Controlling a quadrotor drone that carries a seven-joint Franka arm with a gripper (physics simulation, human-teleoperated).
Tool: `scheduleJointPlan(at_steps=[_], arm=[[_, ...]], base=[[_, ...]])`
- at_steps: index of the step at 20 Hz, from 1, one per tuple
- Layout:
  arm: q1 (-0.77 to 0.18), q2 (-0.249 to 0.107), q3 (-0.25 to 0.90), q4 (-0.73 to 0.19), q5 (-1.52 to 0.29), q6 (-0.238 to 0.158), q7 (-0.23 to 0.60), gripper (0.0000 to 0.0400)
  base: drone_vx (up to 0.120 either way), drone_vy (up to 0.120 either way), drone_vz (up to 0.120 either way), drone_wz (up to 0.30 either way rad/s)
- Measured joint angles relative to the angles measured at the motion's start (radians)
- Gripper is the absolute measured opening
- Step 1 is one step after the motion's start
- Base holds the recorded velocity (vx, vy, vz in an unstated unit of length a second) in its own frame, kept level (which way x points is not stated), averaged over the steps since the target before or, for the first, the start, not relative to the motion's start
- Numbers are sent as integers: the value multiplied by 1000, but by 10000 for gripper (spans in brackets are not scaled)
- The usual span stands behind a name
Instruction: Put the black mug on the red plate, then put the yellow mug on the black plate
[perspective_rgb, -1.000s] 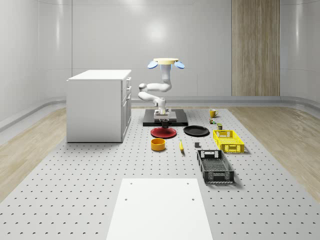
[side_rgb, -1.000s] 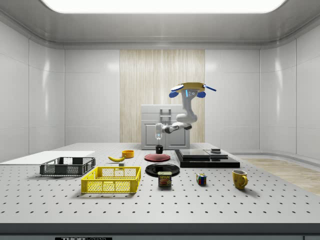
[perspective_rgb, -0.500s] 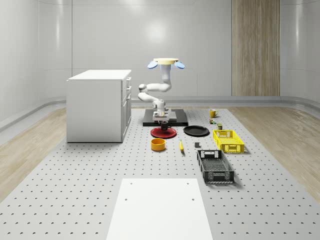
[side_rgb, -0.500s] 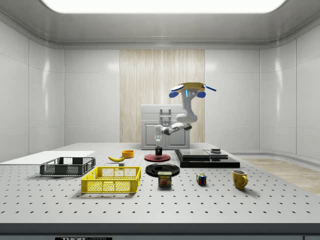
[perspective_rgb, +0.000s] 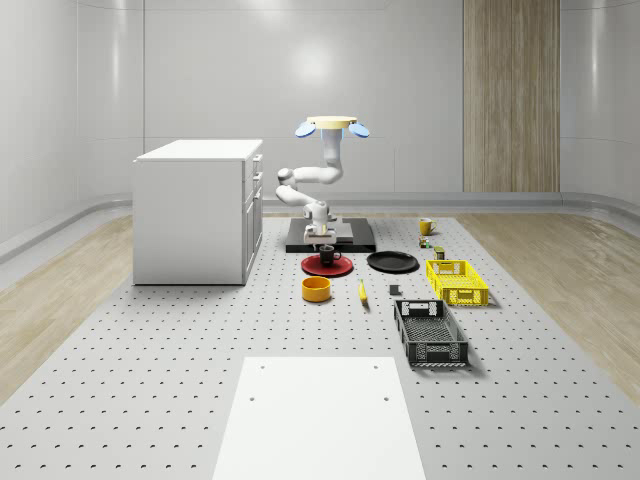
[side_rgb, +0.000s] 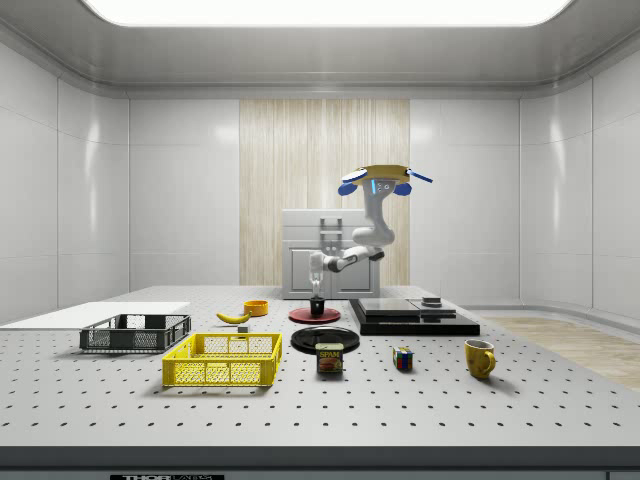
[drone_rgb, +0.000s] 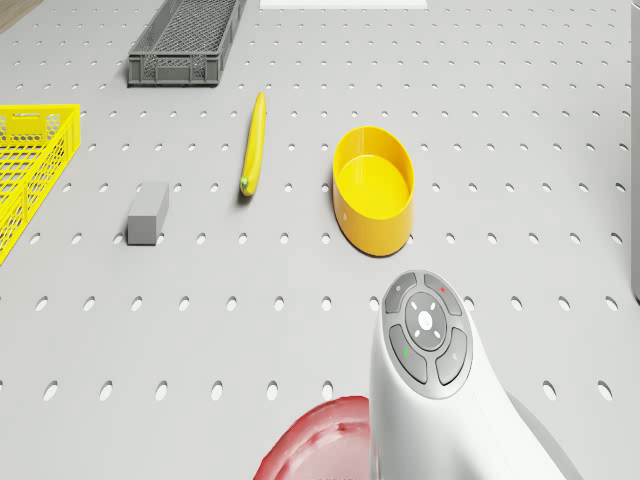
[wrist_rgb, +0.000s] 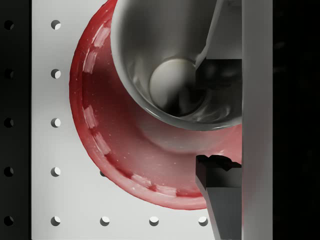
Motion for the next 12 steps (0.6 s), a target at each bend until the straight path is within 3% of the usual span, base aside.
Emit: scheduleJointPlan(at_steps=[3, 5, 9, 12], arm=[[5, -4, 14, -9, 13, -8, -1, 330], [10, -7, 27, -17, 25, -15, -2, 357], [15, -11, 43, -27, 40, -22, -2, 384], [16, -13, 49, -30, 46, -24, -2, 393]], base=[[0, 0, 13, 0], [0, 0, 120, 0], [0, 0, 120, 0], [-27, 107, 120, 0]])
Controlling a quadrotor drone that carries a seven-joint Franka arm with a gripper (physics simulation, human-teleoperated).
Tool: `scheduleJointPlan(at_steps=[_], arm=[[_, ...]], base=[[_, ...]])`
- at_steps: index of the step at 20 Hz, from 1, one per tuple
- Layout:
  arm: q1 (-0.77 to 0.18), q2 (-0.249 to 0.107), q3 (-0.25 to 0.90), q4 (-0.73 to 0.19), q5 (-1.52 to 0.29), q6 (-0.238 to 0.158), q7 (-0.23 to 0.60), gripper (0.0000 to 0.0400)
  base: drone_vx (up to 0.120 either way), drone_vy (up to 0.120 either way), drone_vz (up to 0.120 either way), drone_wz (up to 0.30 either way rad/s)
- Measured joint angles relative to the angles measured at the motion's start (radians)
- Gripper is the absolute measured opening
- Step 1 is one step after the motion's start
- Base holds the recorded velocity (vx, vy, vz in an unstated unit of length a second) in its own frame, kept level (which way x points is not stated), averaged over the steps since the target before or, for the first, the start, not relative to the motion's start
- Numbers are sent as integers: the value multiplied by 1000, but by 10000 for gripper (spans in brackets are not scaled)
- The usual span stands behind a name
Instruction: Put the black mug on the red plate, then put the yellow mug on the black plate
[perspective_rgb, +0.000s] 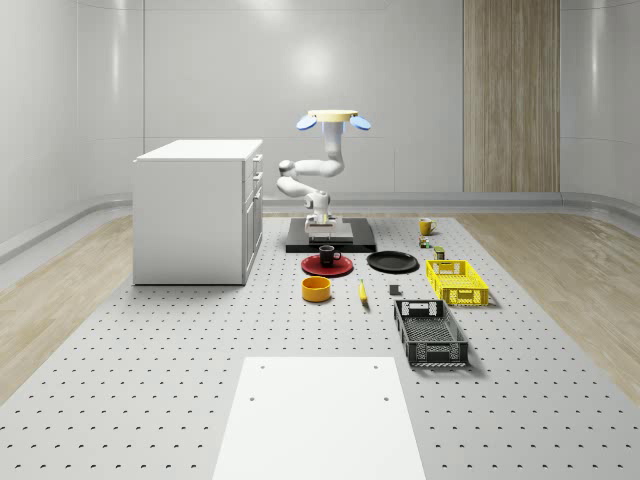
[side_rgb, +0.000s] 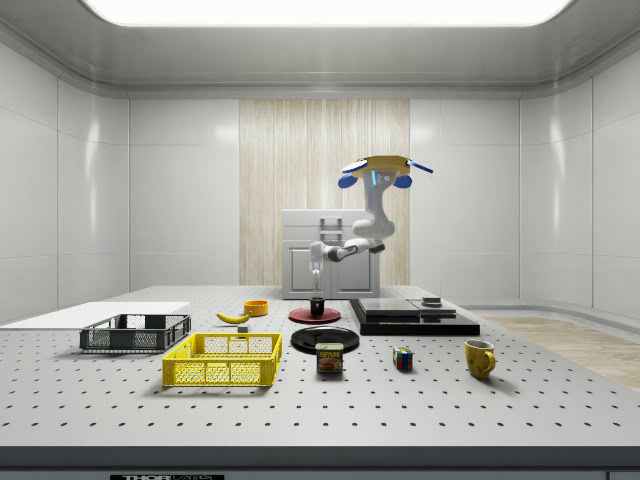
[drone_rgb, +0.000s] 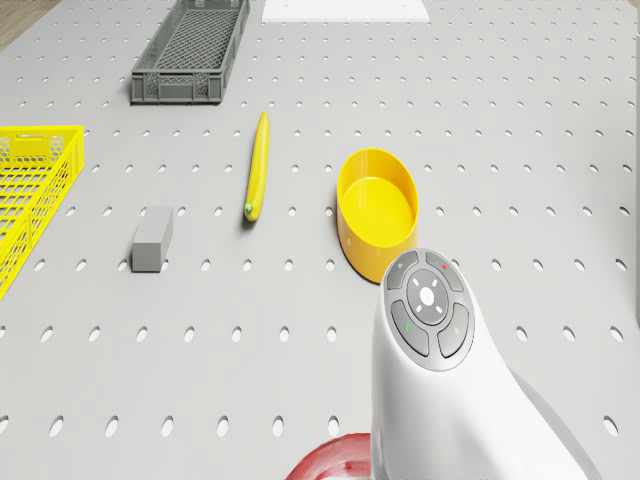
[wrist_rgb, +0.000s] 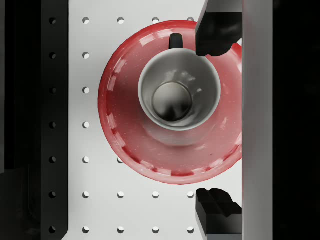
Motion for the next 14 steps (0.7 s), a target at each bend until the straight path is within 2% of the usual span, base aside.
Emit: scheduleJointPlan(at_steps=[1, 14], arm=[[0, -1, 1, -1, 1, 0, 0, 394], [-1, -6, 6, -3, 8, 1, 2, 400]], base=[[-120, 120, 80, 0], [-120, 120, 0, 0]])
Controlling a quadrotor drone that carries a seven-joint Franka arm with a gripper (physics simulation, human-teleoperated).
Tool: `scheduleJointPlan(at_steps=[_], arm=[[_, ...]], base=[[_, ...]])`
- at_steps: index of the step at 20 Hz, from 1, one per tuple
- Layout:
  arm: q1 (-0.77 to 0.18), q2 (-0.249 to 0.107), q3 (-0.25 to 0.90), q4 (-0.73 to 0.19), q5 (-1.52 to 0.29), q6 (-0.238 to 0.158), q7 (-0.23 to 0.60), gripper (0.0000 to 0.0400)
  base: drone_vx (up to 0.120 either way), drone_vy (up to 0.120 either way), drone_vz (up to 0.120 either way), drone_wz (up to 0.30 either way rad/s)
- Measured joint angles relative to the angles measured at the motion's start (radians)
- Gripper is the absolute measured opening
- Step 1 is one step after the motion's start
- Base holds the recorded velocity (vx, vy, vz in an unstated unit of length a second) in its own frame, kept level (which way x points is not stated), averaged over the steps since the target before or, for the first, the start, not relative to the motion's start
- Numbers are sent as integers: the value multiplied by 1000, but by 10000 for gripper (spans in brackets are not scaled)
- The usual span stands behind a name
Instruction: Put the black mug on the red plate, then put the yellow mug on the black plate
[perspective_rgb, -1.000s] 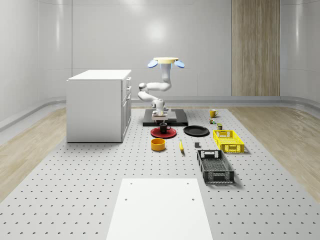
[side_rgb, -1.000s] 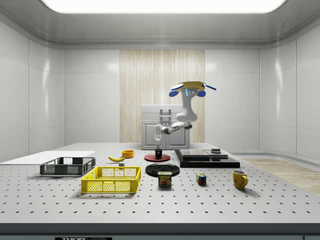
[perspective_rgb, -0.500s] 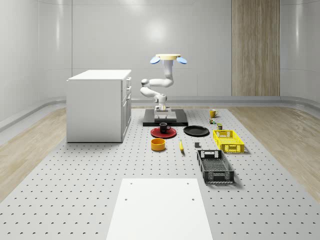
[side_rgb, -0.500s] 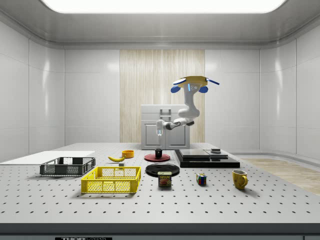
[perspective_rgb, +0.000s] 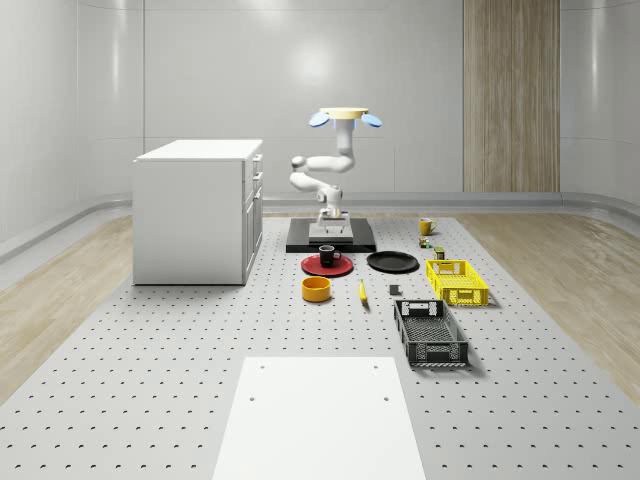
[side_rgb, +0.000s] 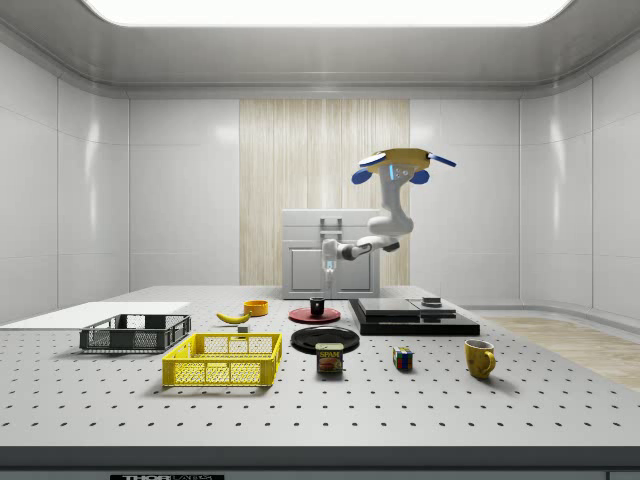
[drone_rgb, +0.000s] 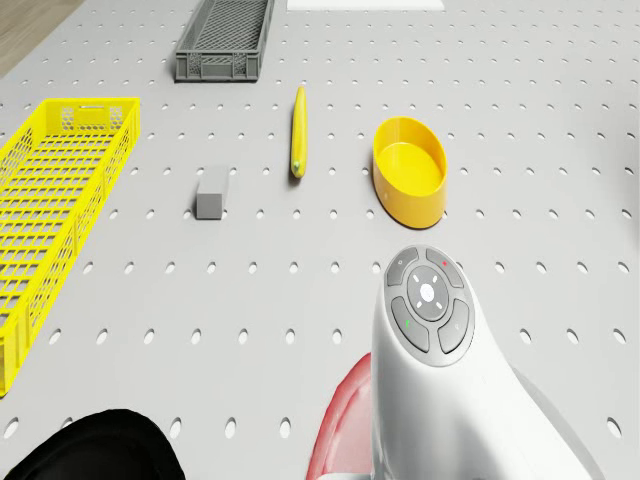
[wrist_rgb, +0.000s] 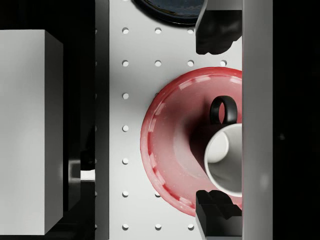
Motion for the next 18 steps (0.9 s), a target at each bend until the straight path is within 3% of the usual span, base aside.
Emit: scheduleJointPlan(at_steps=[18], arm=[[-3, -5, 0, 0, 3, 5, 2, 400]], base=[[-120, 120, 0, 0]])
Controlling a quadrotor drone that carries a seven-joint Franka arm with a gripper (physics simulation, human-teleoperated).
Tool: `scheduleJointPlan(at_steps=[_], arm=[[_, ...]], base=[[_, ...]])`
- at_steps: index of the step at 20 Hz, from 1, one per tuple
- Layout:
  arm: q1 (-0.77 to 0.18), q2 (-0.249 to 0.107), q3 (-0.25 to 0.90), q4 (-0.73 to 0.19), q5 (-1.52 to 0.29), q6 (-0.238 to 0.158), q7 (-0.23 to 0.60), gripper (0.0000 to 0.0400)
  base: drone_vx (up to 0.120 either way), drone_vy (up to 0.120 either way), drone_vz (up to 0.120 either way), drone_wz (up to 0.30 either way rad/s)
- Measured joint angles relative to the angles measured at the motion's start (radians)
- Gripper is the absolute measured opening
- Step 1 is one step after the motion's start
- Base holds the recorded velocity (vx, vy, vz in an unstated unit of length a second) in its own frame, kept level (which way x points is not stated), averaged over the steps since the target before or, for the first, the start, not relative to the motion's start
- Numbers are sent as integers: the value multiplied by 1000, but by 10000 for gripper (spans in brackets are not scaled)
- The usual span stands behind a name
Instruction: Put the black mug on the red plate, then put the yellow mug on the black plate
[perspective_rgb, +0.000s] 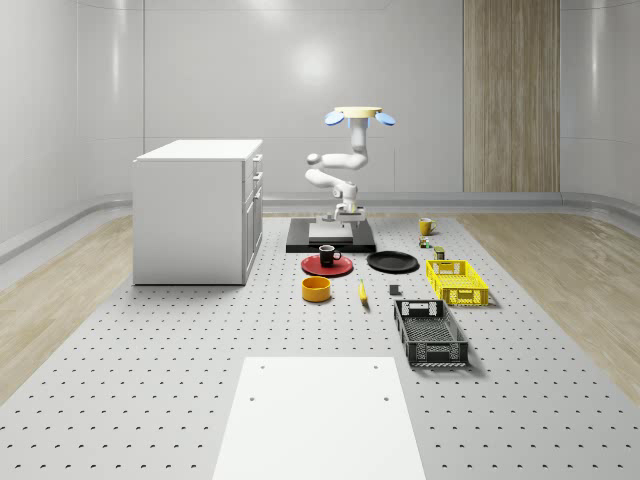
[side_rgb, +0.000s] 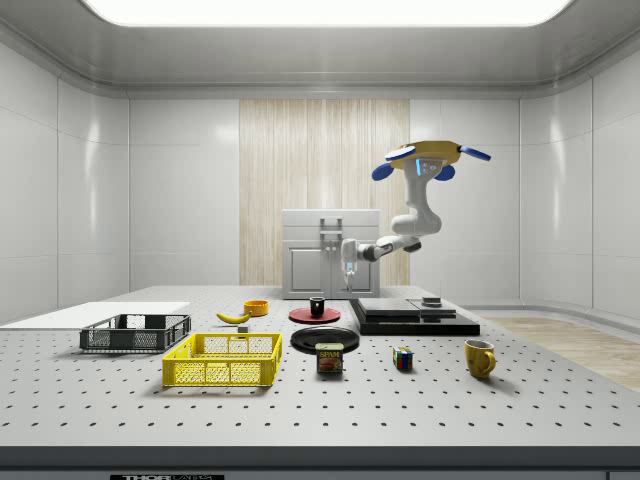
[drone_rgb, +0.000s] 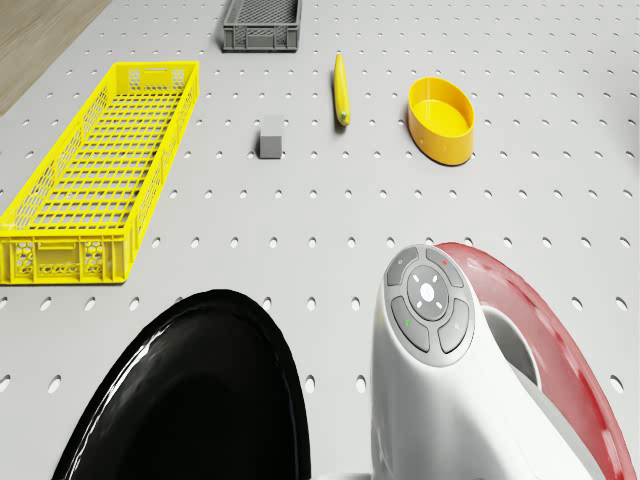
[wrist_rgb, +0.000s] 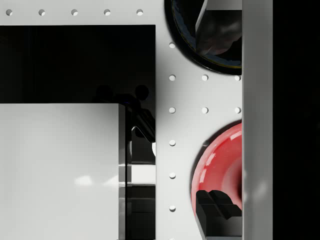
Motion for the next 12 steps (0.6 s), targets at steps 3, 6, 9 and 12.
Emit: scheduleJointPlan(at_steps=[3, 6, 9, 12], arm=[[0, -1, 0, 0, 0, 1, 0, 400], [-1, -1, 0, 0, 1, 1, 1, 400], [-1, -2, 0, 0, 1, 2, 1, 400], [-1, -3, 0, 0, 1, 3, 1, 400]], base=[[-120, 120, 0, 0], [-120, 120, 0, 0], [-120, 120, 0, 0], [-120, 120, 0, 0]])
